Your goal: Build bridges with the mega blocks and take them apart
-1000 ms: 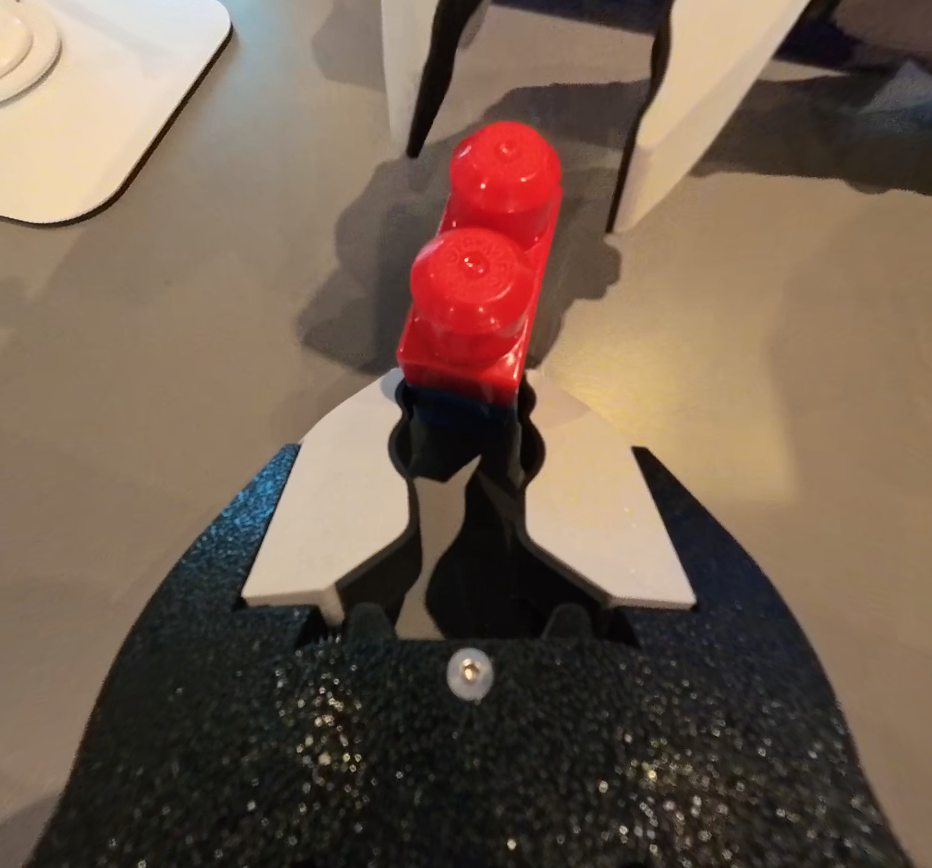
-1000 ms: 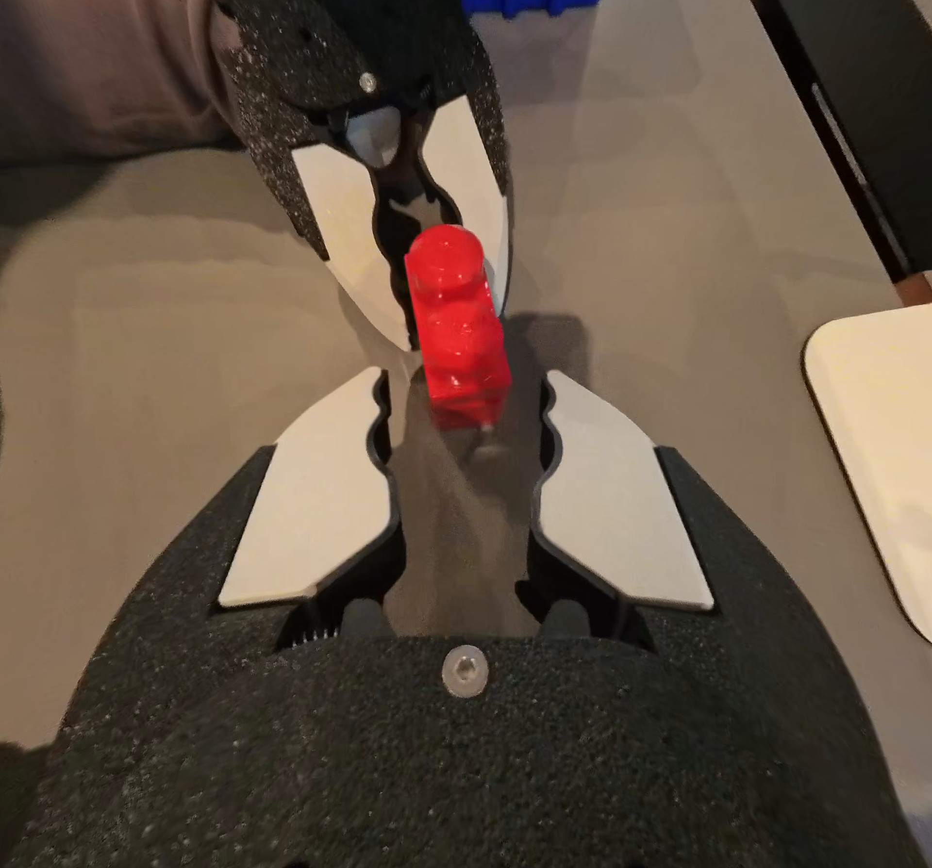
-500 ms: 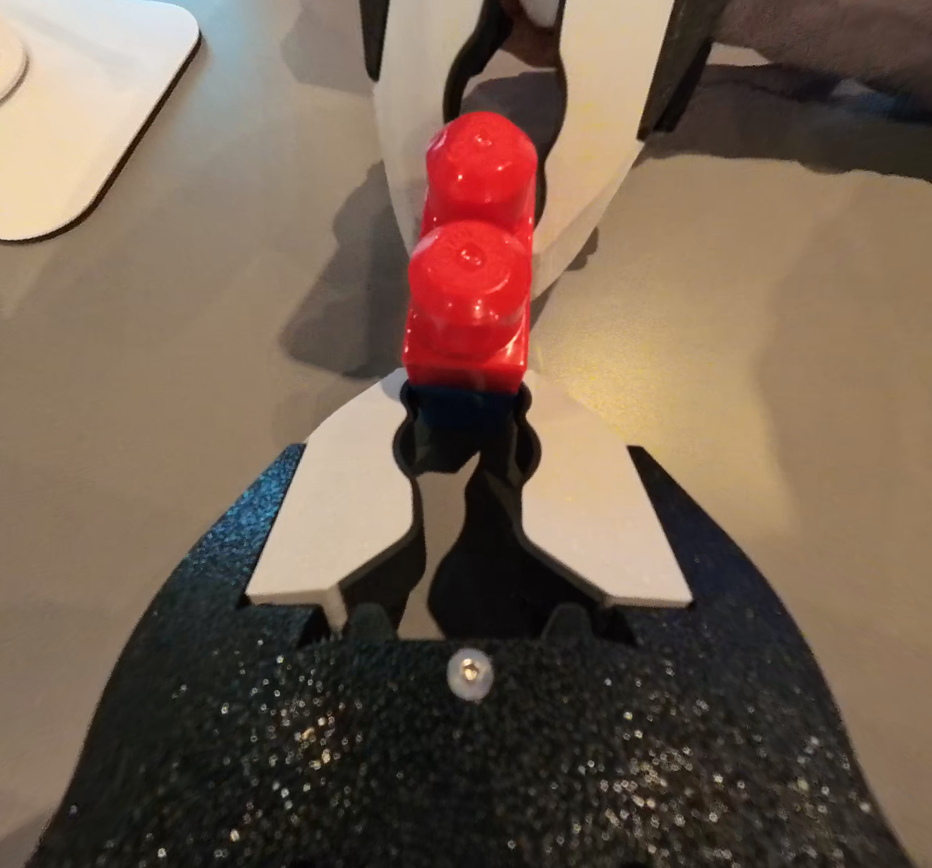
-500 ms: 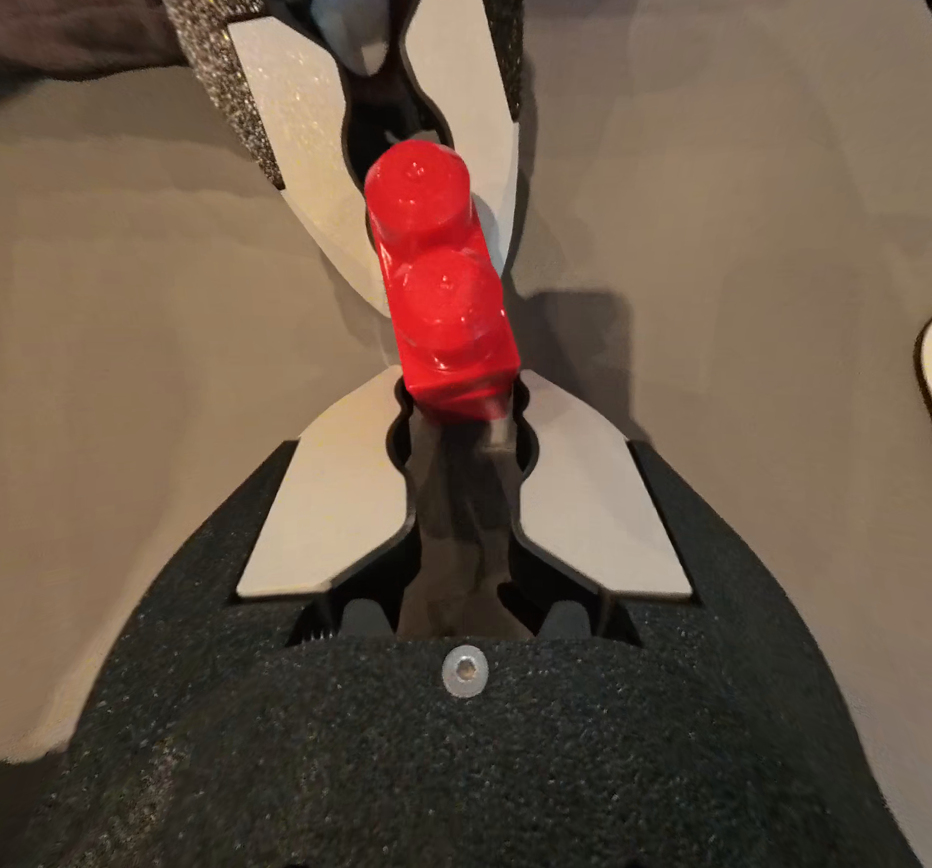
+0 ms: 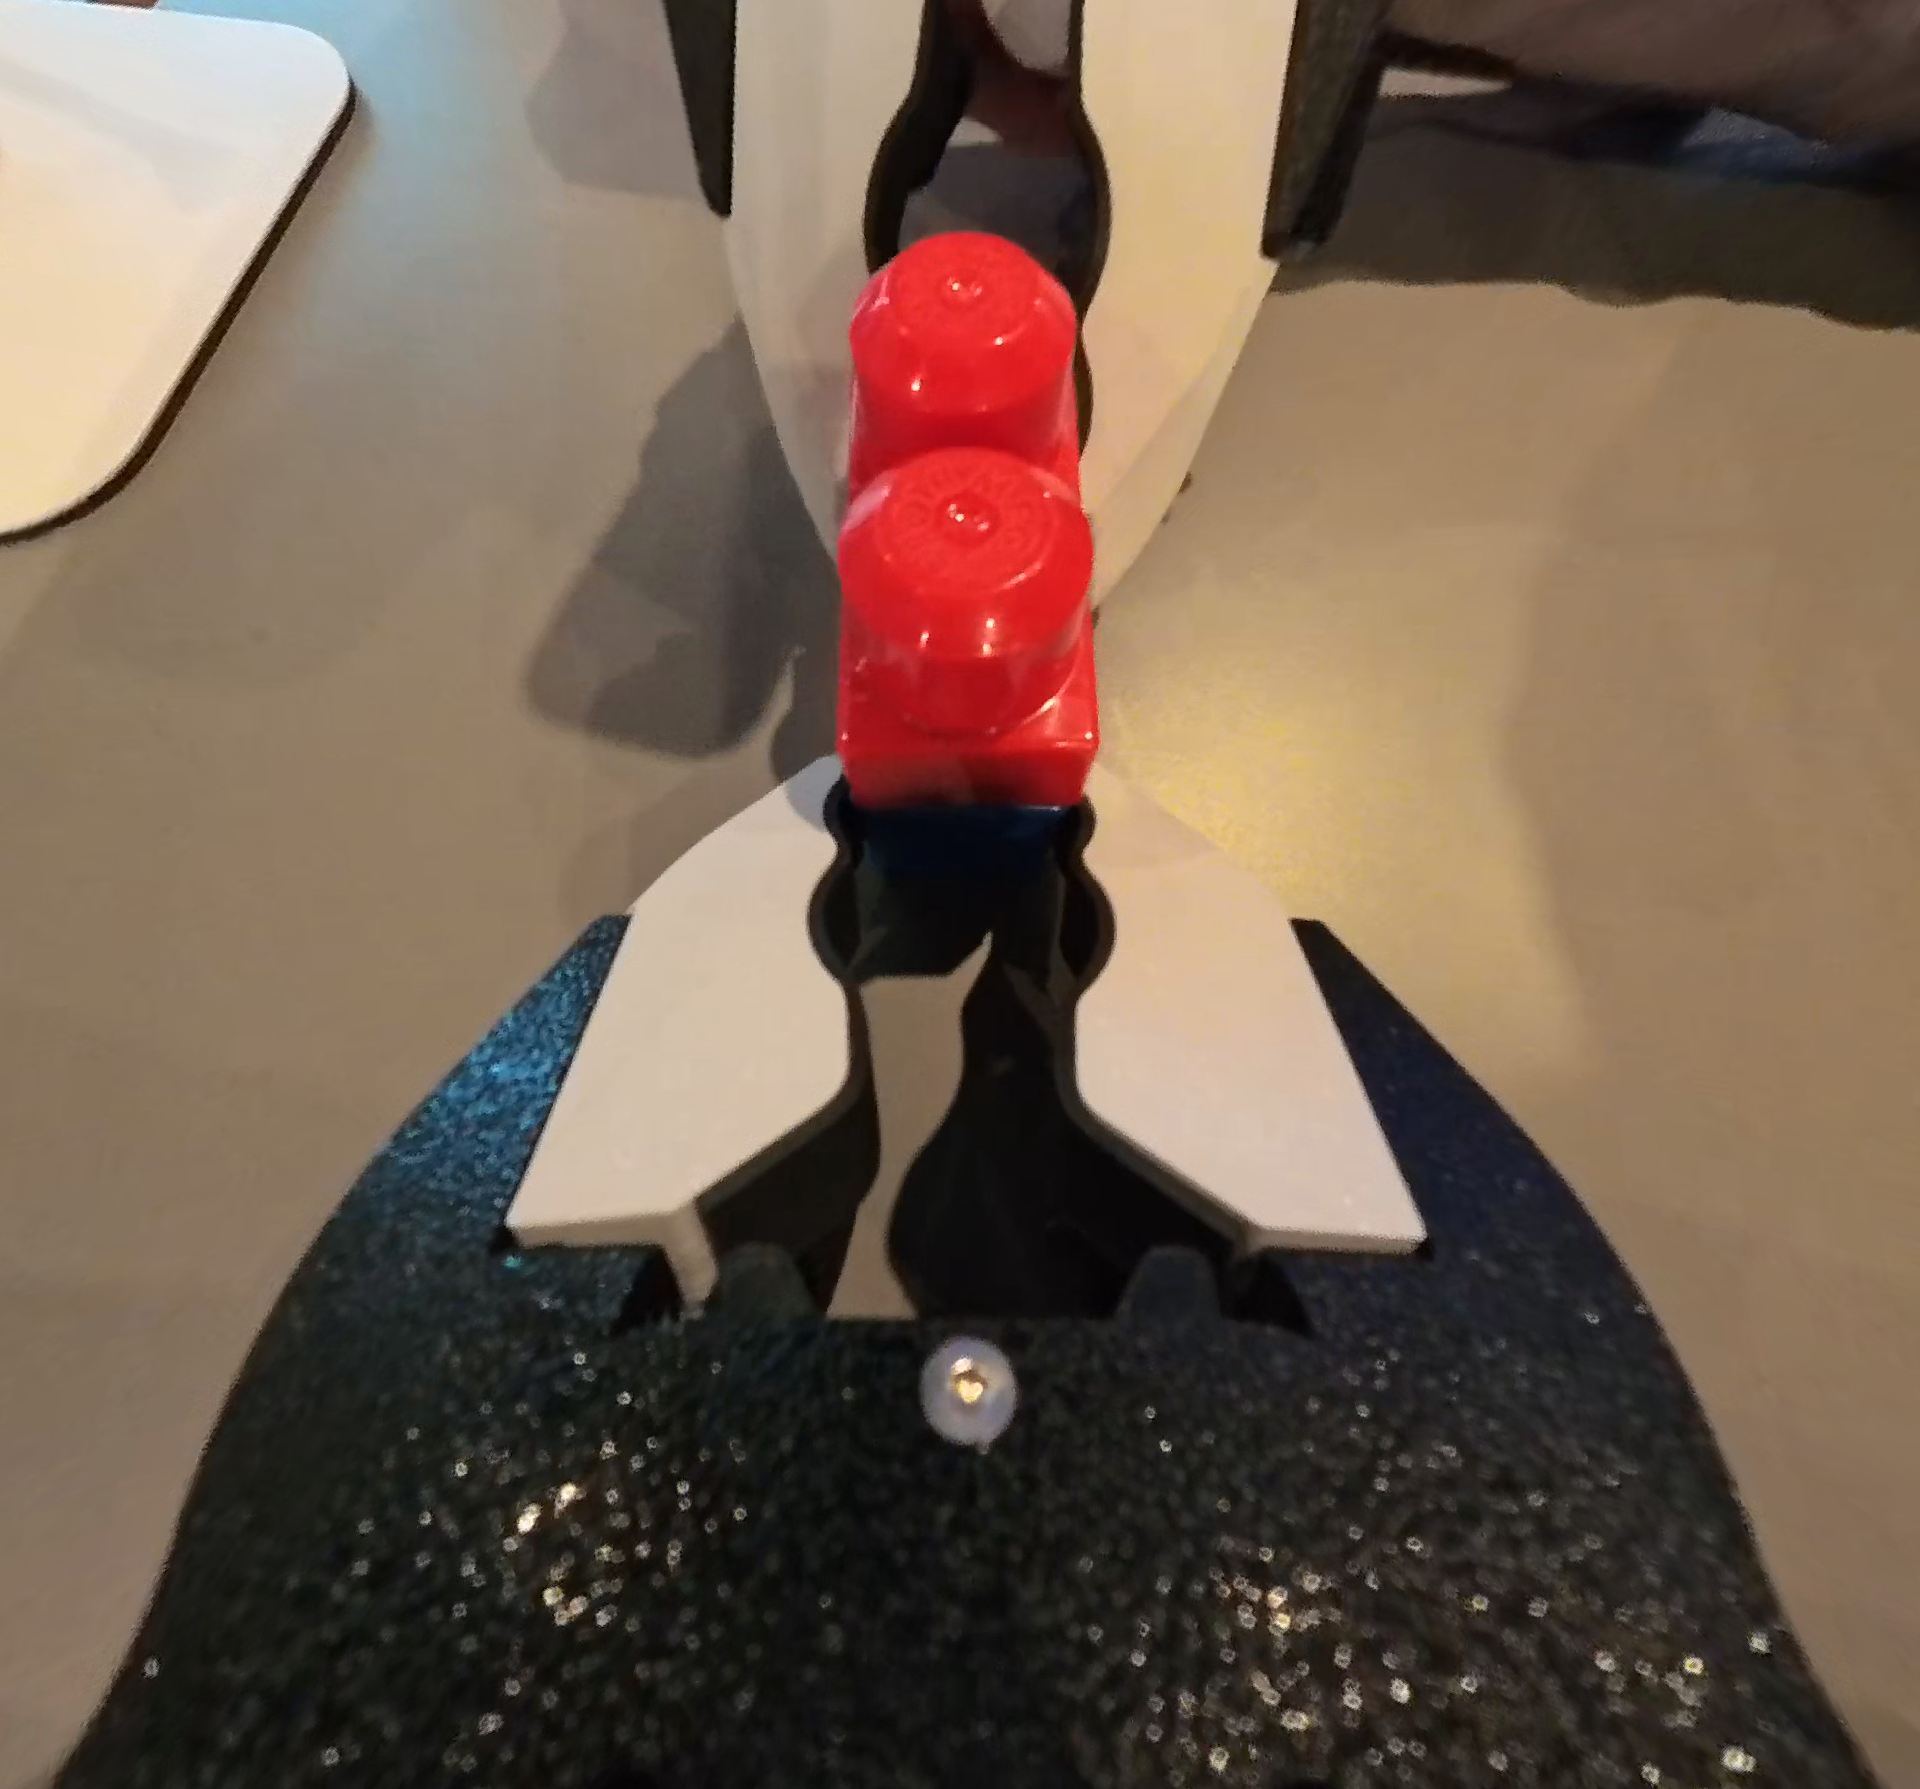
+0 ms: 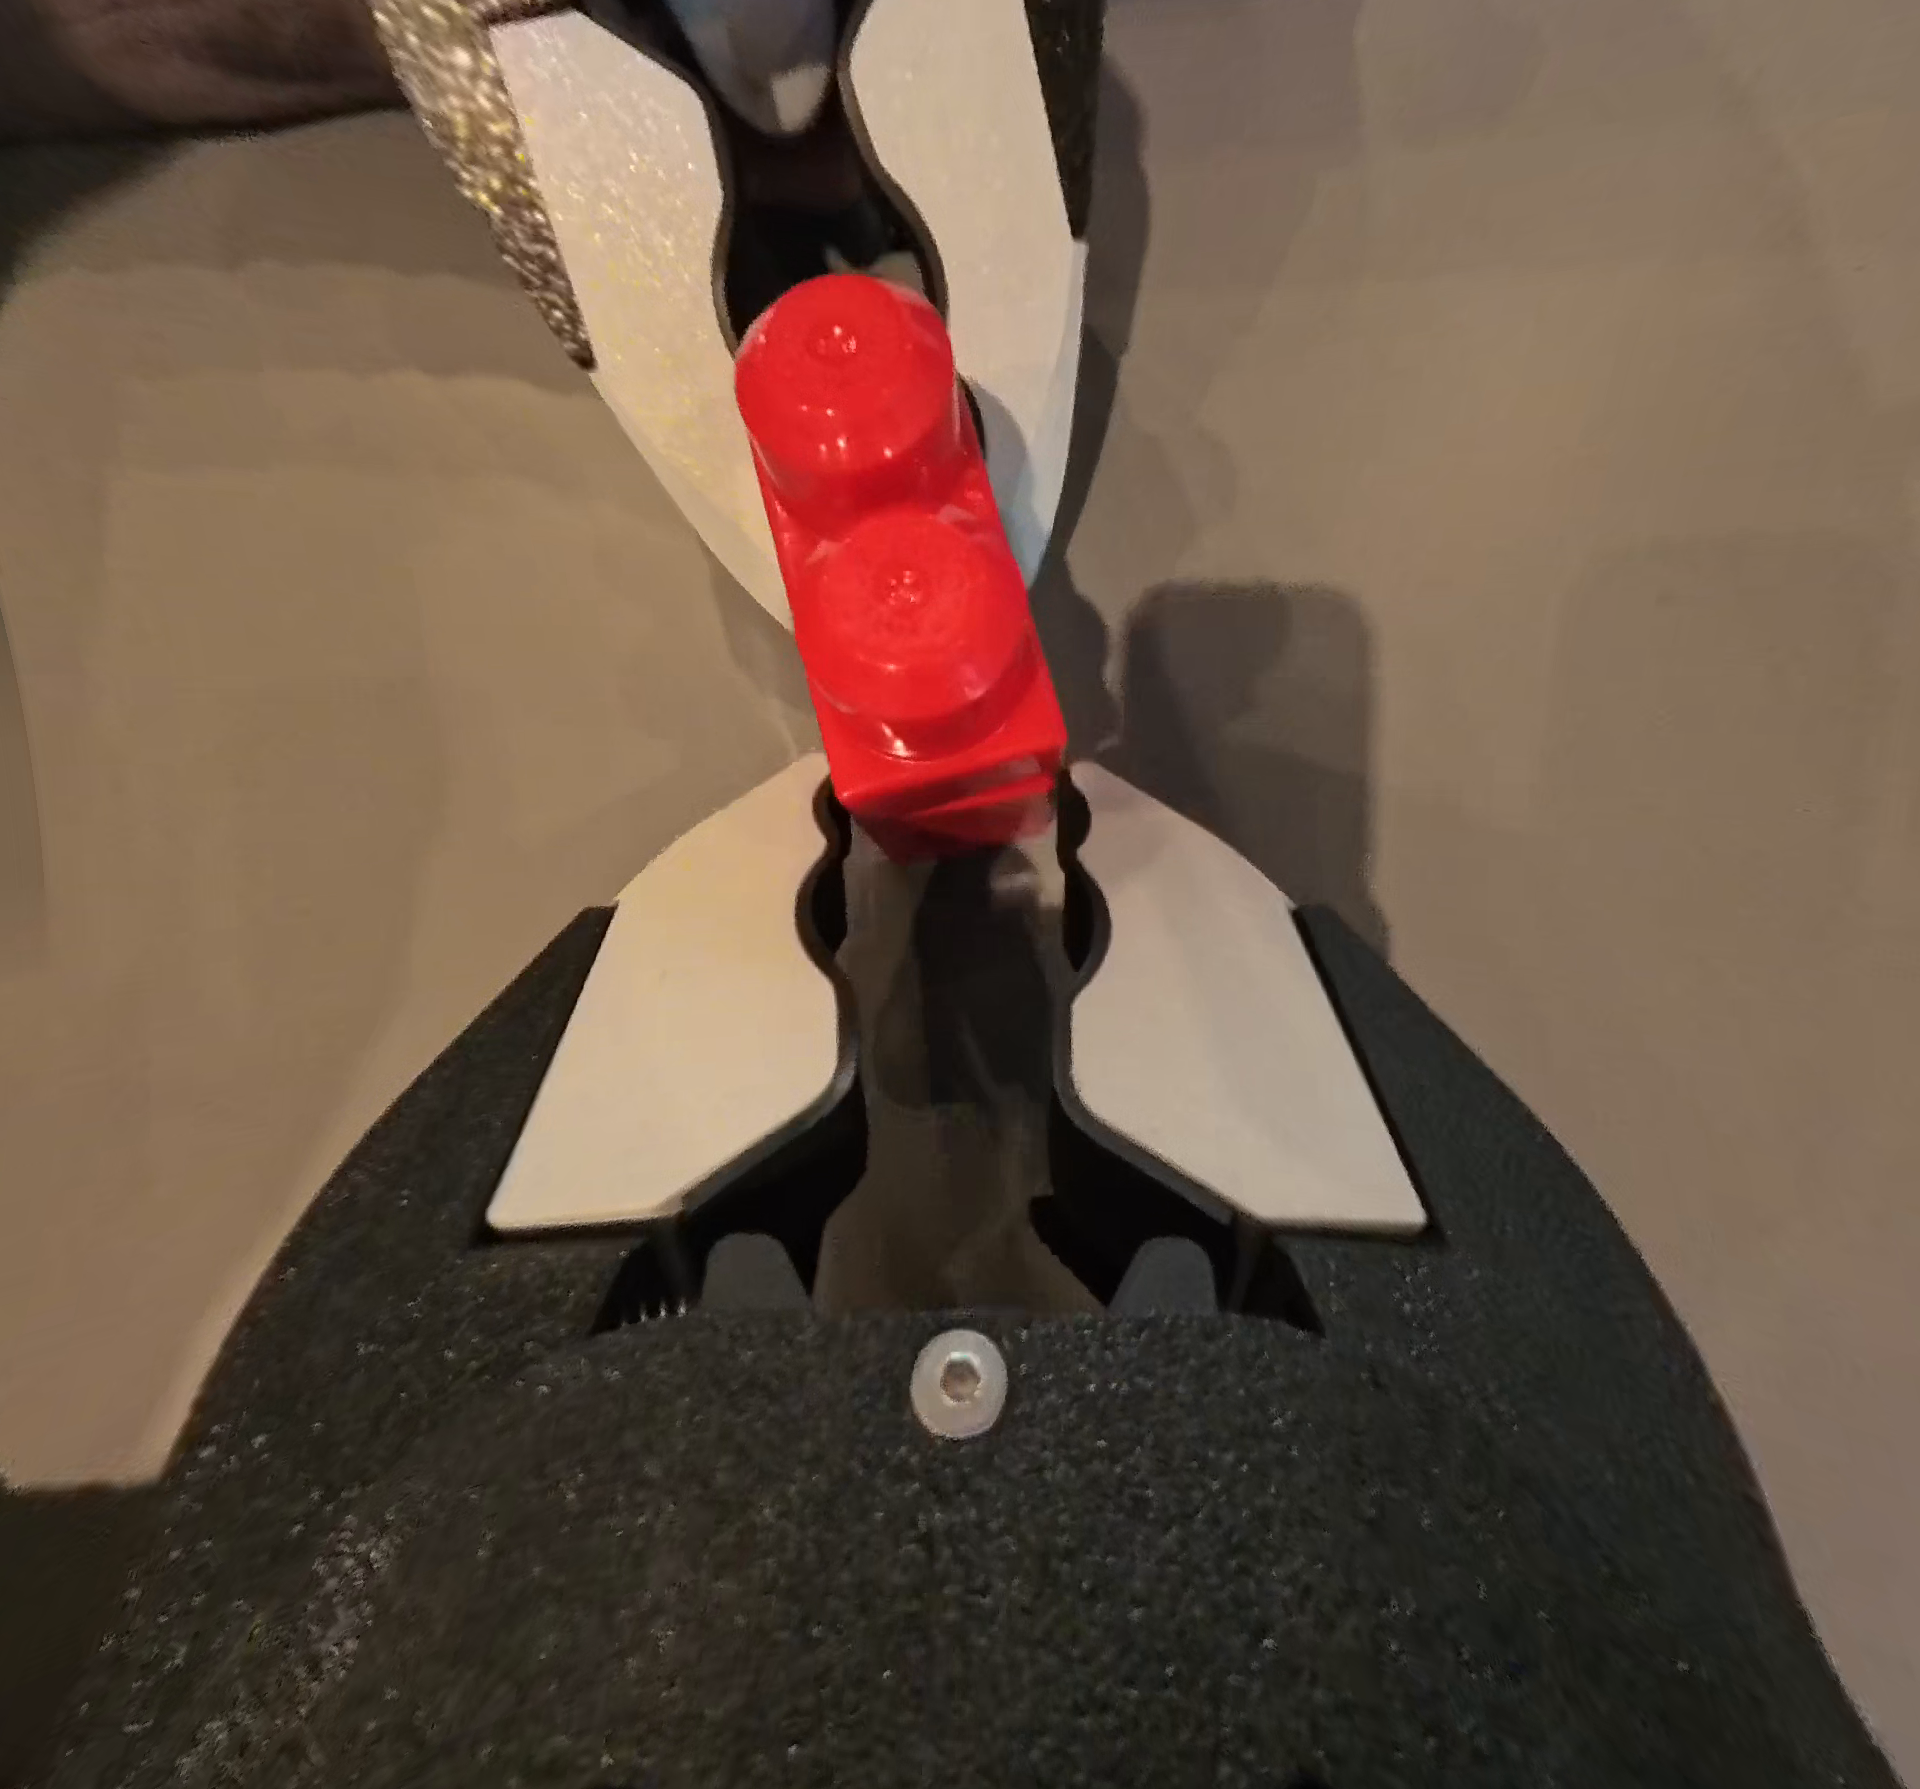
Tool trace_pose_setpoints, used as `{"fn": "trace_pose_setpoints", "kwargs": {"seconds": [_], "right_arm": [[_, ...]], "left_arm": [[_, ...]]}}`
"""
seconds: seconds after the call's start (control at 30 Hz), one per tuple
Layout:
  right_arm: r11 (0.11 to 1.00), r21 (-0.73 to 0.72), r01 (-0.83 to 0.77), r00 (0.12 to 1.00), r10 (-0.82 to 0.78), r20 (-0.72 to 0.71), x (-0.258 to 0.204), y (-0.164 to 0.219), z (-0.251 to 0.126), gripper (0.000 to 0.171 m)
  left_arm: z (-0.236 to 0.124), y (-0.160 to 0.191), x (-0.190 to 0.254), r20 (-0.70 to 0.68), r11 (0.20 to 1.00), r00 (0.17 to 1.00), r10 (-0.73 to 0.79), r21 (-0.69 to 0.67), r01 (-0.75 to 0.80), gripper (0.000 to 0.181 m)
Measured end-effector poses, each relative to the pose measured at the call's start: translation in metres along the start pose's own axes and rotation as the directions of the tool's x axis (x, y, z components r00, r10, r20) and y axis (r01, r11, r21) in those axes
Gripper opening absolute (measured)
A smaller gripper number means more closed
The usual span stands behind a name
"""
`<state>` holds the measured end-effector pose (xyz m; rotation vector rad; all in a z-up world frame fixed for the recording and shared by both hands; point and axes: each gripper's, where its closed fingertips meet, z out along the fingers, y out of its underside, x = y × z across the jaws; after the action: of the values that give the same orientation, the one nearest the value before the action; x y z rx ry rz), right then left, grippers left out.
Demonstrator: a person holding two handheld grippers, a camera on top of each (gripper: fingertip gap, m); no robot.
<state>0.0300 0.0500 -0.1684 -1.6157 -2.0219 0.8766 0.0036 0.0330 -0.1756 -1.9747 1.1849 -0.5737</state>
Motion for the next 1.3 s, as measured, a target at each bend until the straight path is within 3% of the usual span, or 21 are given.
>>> {"fn": "trace_pose_setpoints", "kwargs": {"seconds": [0.07, 0.13, 0.17, 0.27, 0.33, 0.4, 0.63, 1.03, 1.3], "right_arm": [[0.999, 0.039, 0.03, 0.998, -0.028, -0.053, 0.003, -0.014, -0.015, 0.045], [0.989, 0.133, 0.07, 0.997, -0.069, -0.019, -0.007, -0.041, -0.03, 0.049], [0.99, 0.112, 0.087, 0.996, -0.086, -0.012, -0.011, -0.047, -0.032, 0.051], [0.973, -0.125, 0.194, 0.979, -0.201, -0.043, -0.012, -0.044, -0.021, 0.054], [0.953, -0.21, 0.22, 0.972, -0.232, -0.037, -0.012, -0.046, -0.013, 0.045], [0.938, -0.269, 0.217, 0.972, -0.234, -0.032, -0.009, -0.046, -0.008, 0.038], [0.867, -0.435, 0.243, 0.966, -0.257, 0.026, -0.007, -0.036, 0.0, 0.038], [0.882, -0.469, 0.049, 0.995, -0.084, -0.054, -0.01, -0.034, 0.001, 0.035], [0.892, -0.446, 0.068, 0.995, -0.092, -0.031, -0.011, -0.036, 0.002, 0.034]], "left_arm": [[0.001, -0.001, 0.0, 0.0, 1.0, 1.0, 0.0, -0.001, 0.0, 0.036], [0.001, -0.001, 0.001, -0.002, 1.0, 1.0, 0.002, 0.0, -0.002, 0.036], [0.001, -0.001, 0.001, -0.003, 1.0, 1.0, 0.002, 0.0, -0.002, 0.036], [0.001, -0.001, 0.001, -0.004, 1.0, 1.0, 0.003, 0.0, -0.003, 0.036], [0.001, -0.001, 0.001, -0.004, 1.0, 1.0, 0.003, 0.0, -0.003, 0.036], [0.001, 0.0, 0.001, -0.005, 1.0, 1.0, 0.004, 0.0, -0.004, 0.036], [0.0, 0.0, 0.002, -0.011, 1.0, 1.0, 0.008, 0.001, -0.008, 0.036], [0.0, 0.0, 0.001, 0.018, 1.0, 1.0, -0.018, -0.004, 0.018, 0.036], [-0.002, 0.0, 0.001, 0.033, 1.0, 0.999, -0.025, 0.014, 0.025, 0.04]]}}
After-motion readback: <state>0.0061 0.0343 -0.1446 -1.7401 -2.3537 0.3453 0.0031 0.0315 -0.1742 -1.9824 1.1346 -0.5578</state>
